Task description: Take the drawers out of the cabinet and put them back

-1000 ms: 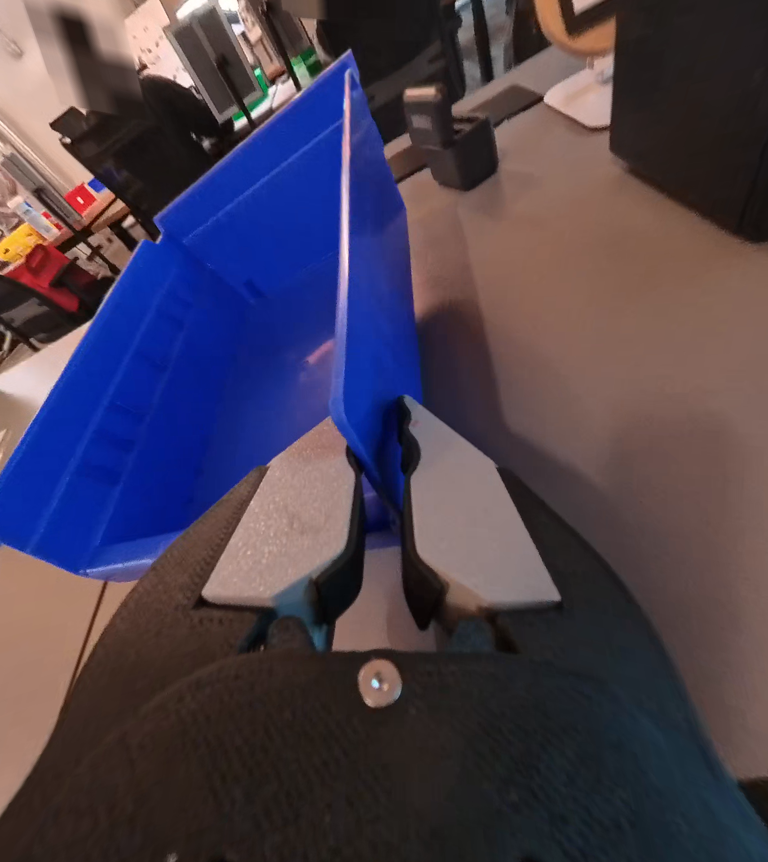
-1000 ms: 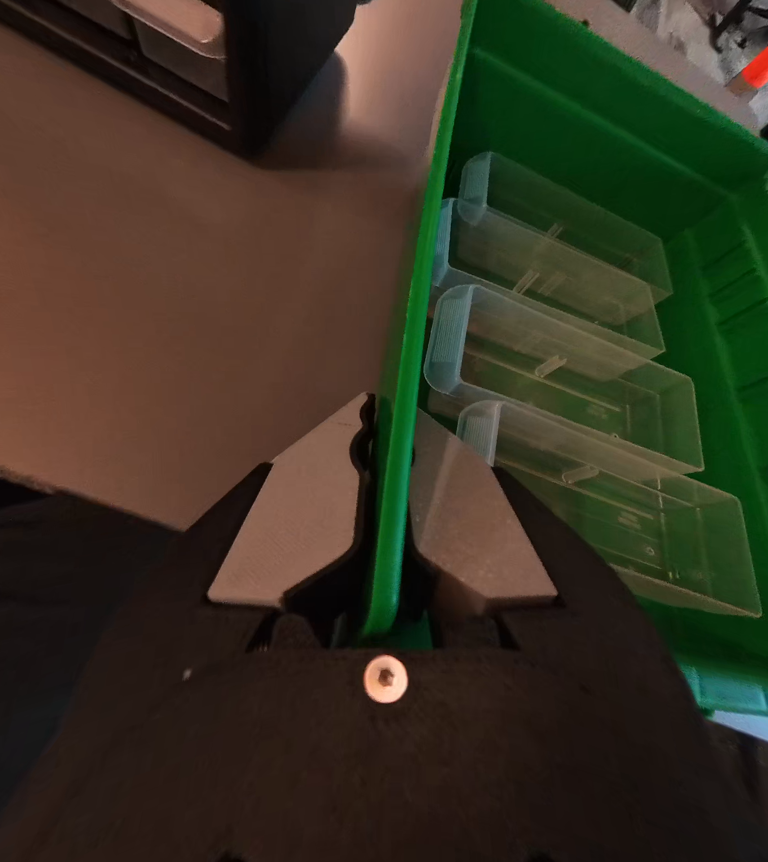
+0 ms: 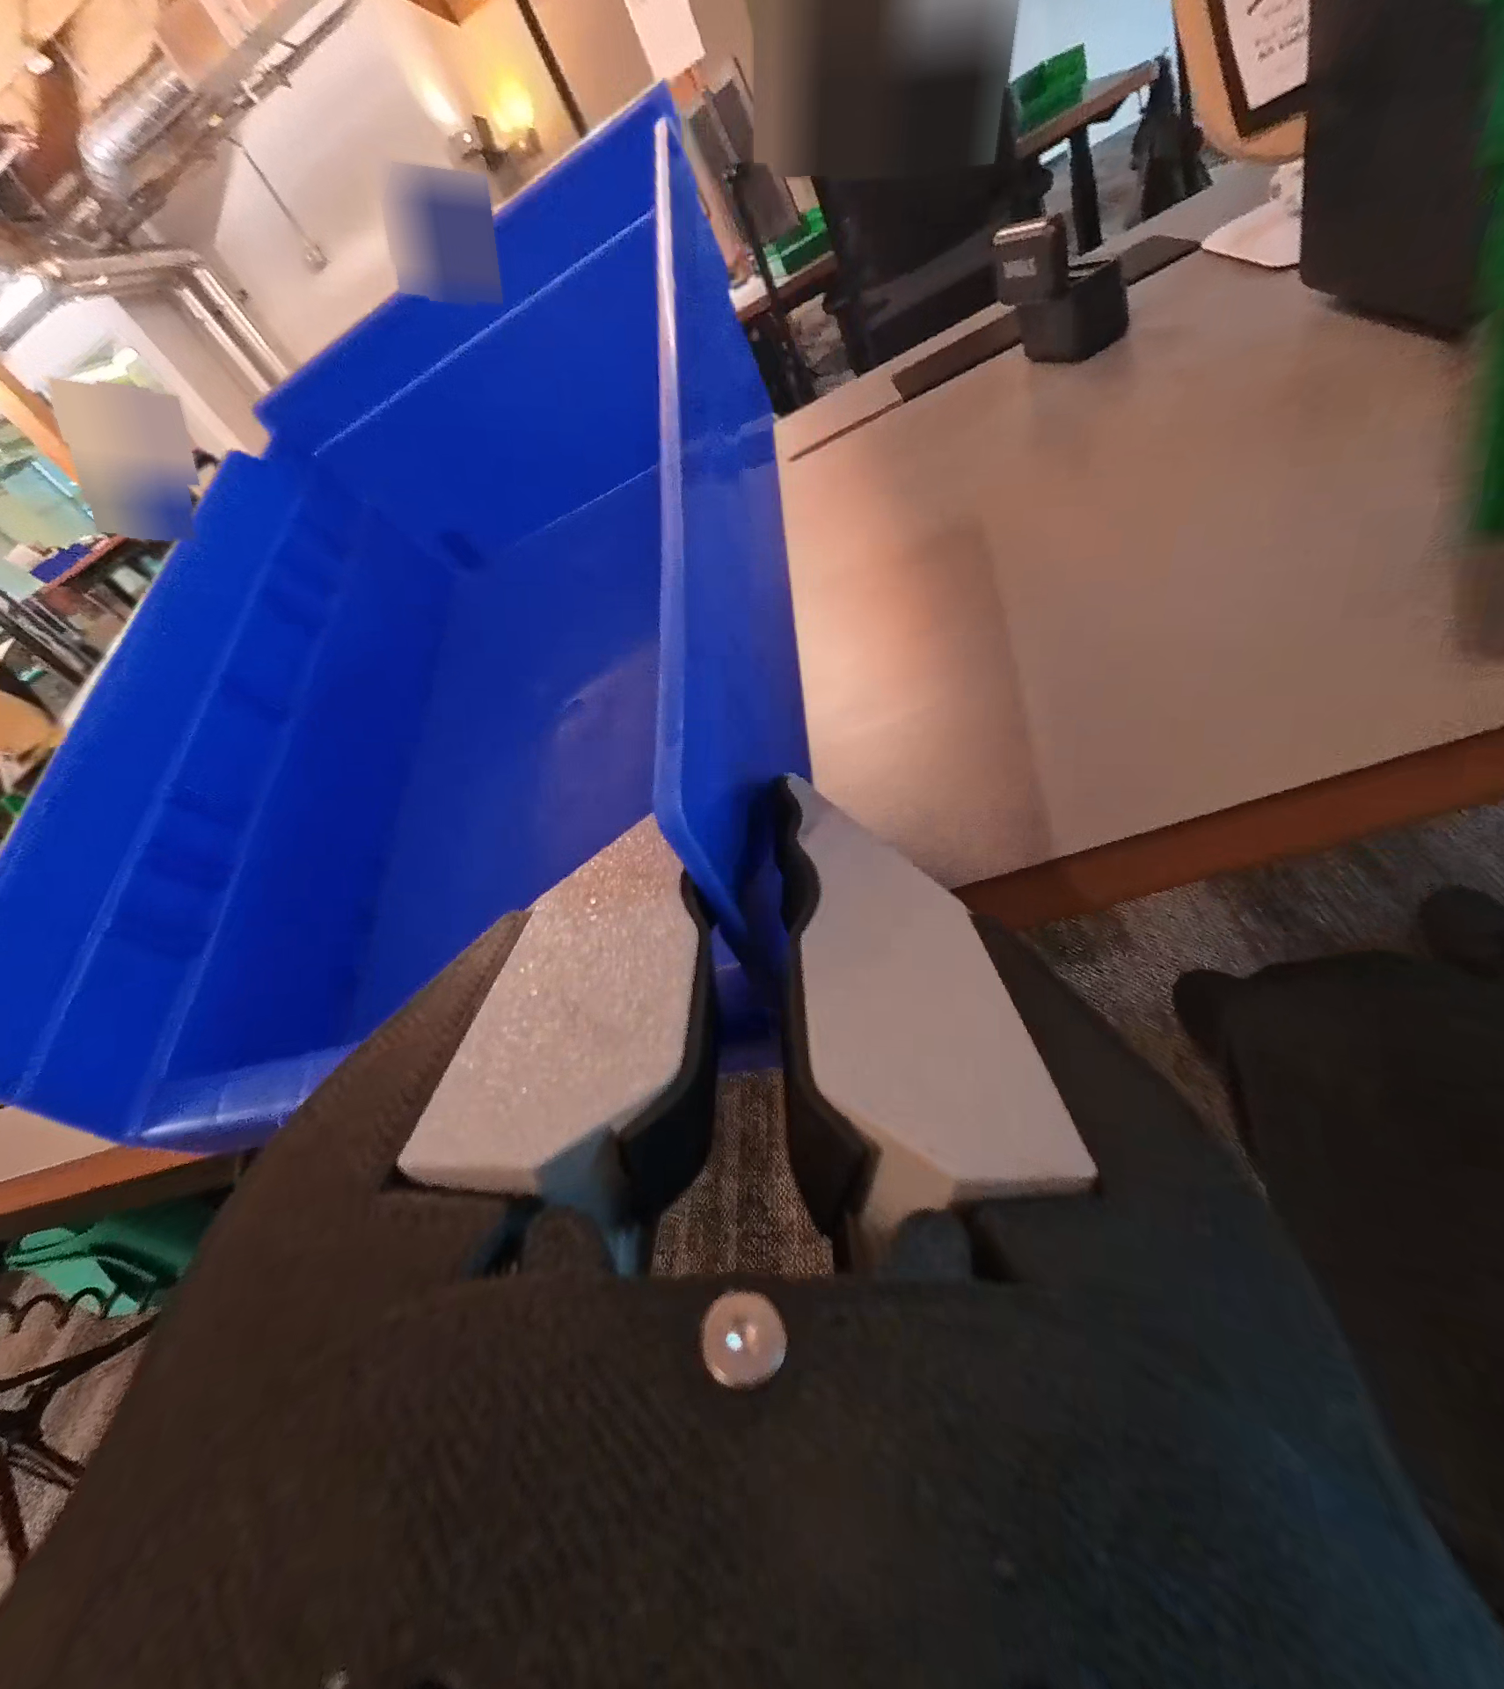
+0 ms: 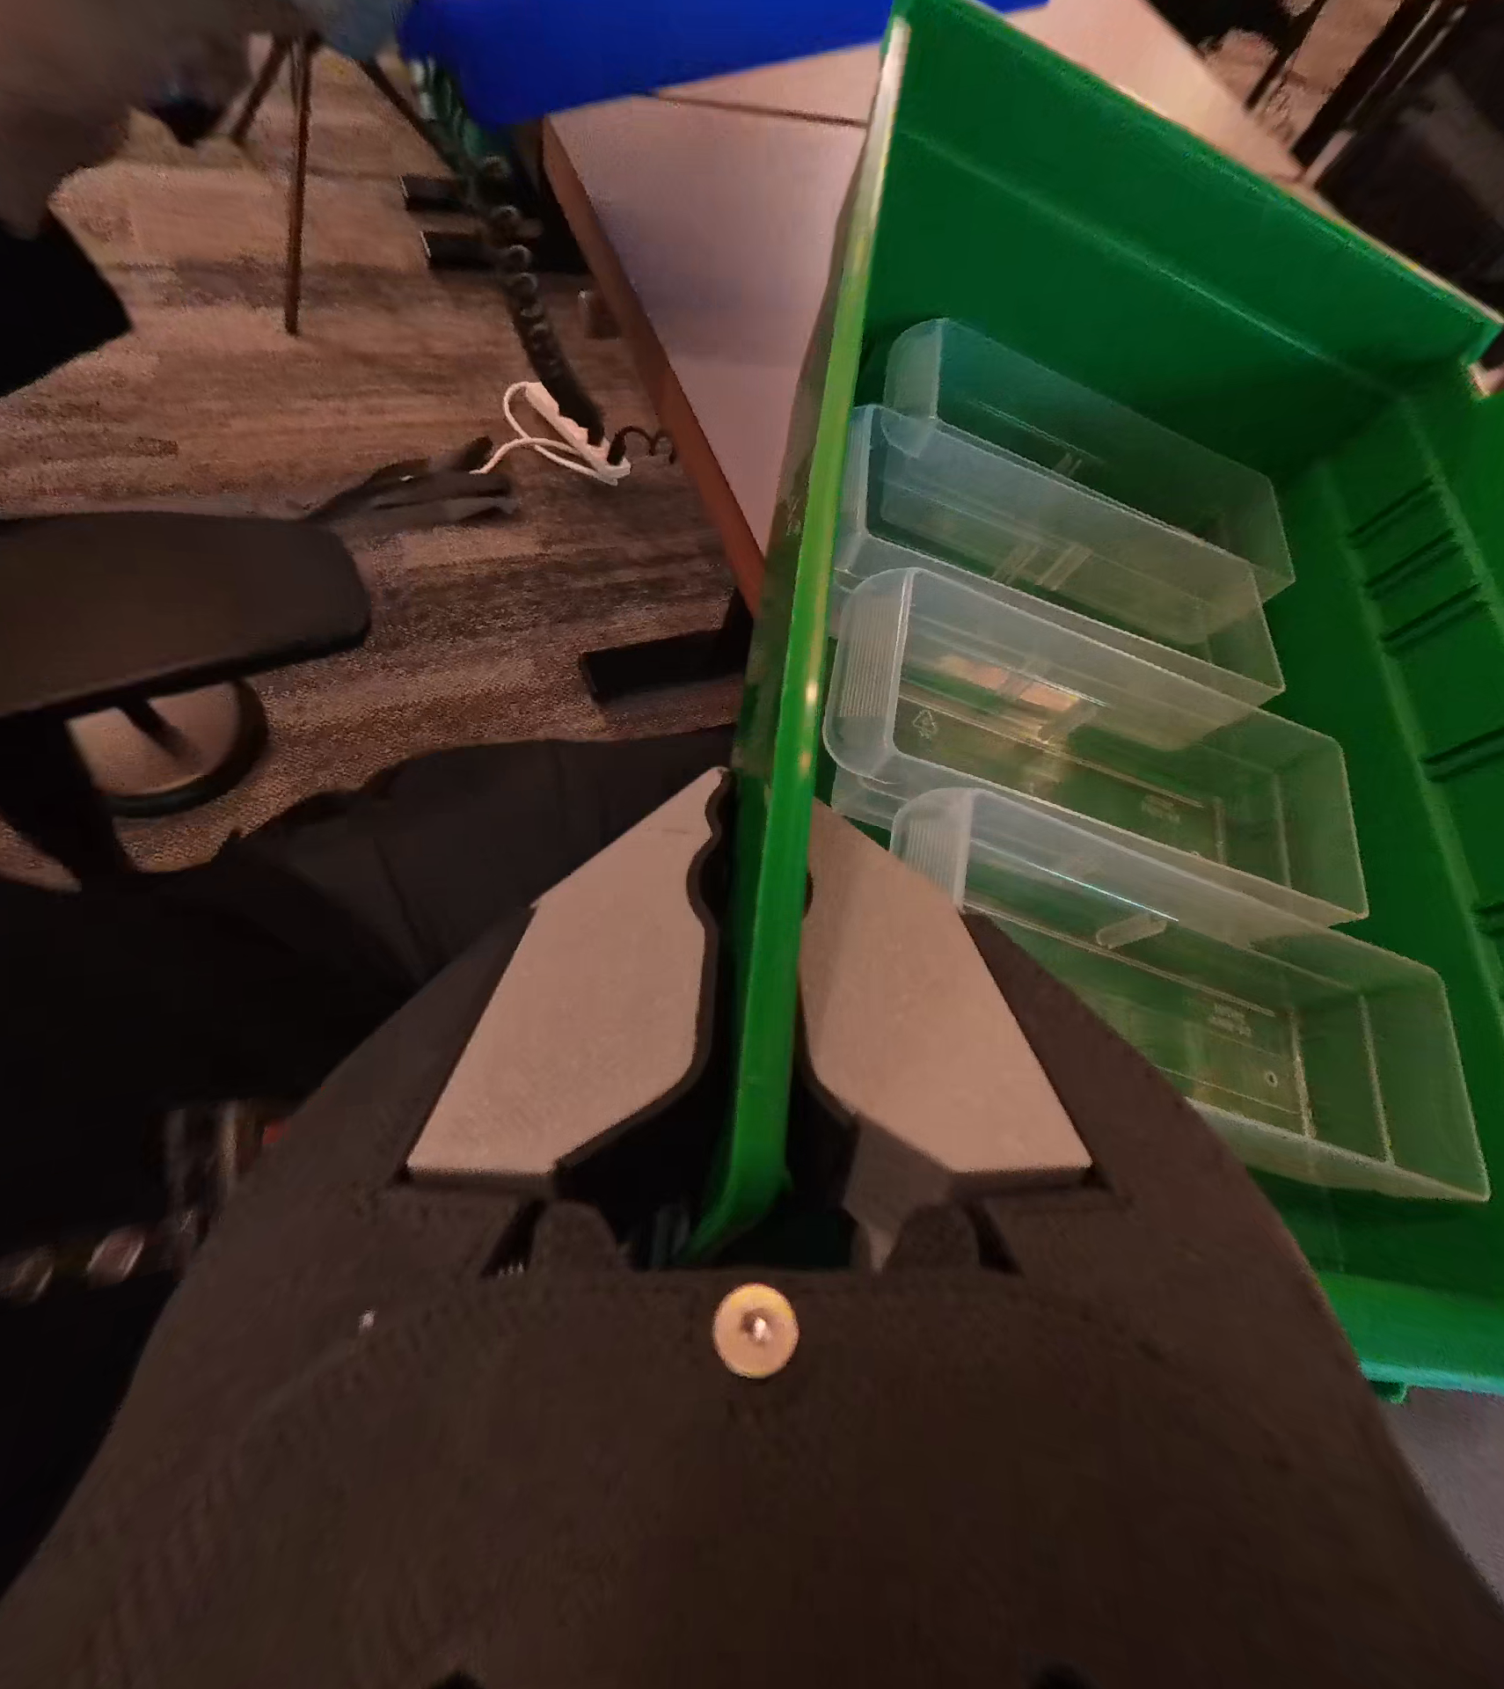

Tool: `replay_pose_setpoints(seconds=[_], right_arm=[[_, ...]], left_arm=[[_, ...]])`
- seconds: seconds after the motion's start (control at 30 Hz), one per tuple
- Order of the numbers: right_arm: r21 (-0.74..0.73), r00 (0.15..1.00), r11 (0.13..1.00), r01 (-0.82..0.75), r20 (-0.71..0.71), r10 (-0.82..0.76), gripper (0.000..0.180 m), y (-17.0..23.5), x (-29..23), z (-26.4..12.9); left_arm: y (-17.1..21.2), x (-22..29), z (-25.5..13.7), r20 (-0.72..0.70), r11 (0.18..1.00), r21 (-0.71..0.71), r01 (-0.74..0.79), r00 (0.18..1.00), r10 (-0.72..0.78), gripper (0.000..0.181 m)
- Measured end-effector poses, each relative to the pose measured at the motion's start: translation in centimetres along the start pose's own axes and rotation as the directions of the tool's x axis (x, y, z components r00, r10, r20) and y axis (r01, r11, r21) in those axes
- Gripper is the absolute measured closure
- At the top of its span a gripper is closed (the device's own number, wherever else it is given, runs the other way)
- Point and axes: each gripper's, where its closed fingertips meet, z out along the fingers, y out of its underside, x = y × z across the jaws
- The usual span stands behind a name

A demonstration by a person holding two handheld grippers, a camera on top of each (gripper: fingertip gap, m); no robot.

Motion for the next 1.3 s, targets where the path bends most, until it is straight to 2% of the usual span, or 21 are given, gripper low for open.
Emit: replay_pose_setpoints(seconds=[0.1, 0.2, 0.23, 0.33, 0.4, 0.47, 0.6, 0.7, 0.73, 0.83, 0.97, 1.07, 1.13, 1.17, 1.23, 1.3], right_arm=[[-0.052, 0.999, 0.998, -0.026, -0.023, 0.024, 0.179, -1.0, 0.2, 7.1], [-0.038, 0.988, 0.999, 0.025, -0.152, -0.031, 0.178, -4.4, 1.7, 14.0], [-0.024, 0.988, 0.999, 0.031, -0.154, -0.034, 0.174, -6.1, 1.9, 16.3], [-0.039, 0.983, 0.994, 0.103, -0.151, -0.107, 0.145, -10.9, 1.7, 21.2], [-0.019, 0.971, 0.988, 0.152, -0.184, -0.152, 0.147, -13.3, 1.7, 21.4], [0.012, 0.98, 0.988, 0.156, -0.126, -0.153, 0.137, -14.0, 0.7, 20.4], [-0.003, 0.994, 0.994, 0.111, -0.005, -0.111, 0.135, -11.0, 0.4, 17.3], [-0.062, 0.997, 0.996, 0.066, -0.023, -0.068, 0.134, -7.1, 2.9, 14.9], [-0.082, 0.998, 0.995, 0.057, -0.017, -0.058, 0.138, -5.7, 3.6, 14.2], [-0.13, 0.993, 0.988, 0.085, 0.091, -0.073, 0.179, -2.4, 3.9, 13.3], [-0.222, 0.987, 0.967, 0.127, 0.122, -0.102, 0.18, -1.2, 4.6, 17.6], [-0.224, 0.986, 0.968, 0.112, 0.149, -0.08, 0.18, -4.3, 3.4, 24.0], [-0.231, 0.955, 0.97, 0.077, 0.296, -0.005, 0.18, -6.5, -0.4, 27.6], [-0.182, 0.94, 0.983, 0.035, 0.339, 0.029, 0.18, -8.2, -1.7, 28.5], [-0.1, 0.921, 0.995, -0.008, 0.386, 0.046, 0.18, -10.3, -3.1, 28.0], [-0.015, 0.923, 1.0, 0.008, 0.386, -0.002, 0.18, -10.9, -3.1, 25.4]], left_arm=[[-0.2, -0.2, -0.2, 0.019, 0.999, 0.023, 0.023, 1.0, -0.023, 0.175], [0.0, -0.5, 0.0, 0.036, 0.999, 0.031, 0.032, 0.999, -0.033, 0.175], [0.1, -0.5, 0.1, 0.043, 0.999, 0.028, 0.028, 0.999, -0.029, 0.175], [0.3, -0.6, 0.1, 0.051, 0.999, 0.03, 0.025, 0.998, -0.026, 0.175], [0.4, -0.5, -0.2, 0.046, 0.999, 0.041, 0.033, 0.998, -0.035, 0.174], [0.7, -0.6, -0.6, 0.046, 0.998, 0.046, 0.03, 0.998, -0.032, 0.175], [1.0, -1.0, -1.8, 0.062, 0.999, 0.043, 0.032, 0.997, -0.034, 0.175], [0.3, -1.2, -2.8, 0.075, 0.999, 0.045, 0.015, 0.997, -0.018, 0.175], [-0.1, -1.2, -3.2, 0.077, 0.999, 0.049, 0.008, 0.997, -0.012, 0.175], [-1.8, -0.9, -4.1, 0.081, 0.998, 0.061, -0.018, 0.997, 0.013, 0.175], [-3.8, 0.1, -4.6, 0.091, 0.997, 0.044, -0.066, 0.994, 0.062, 0.175], [-5.0, 1.3, -4.6, 0.086, 0.995, 0.019, -0.095, 0.992, 0.093, 0.174], [-5.6, 1.8, -4.5, 0.083, 0.997, 0.03, -0.075, 0.994, 0.072, 0.174], [-6.0, 1.8, -4.6, 0.082, 0.998, 0.035, -0.053, 0.995, 0.05, 0.174], [-6.3, 1.6, -4.9, 0.085, 0.999, 0.04, -0.031, 0.996, 0.027, 0.173], [-6.1, 1.3, -5.1, 0.089, 0.998, 0.036, -0.048, 0.995, 0.045, 0.174]])
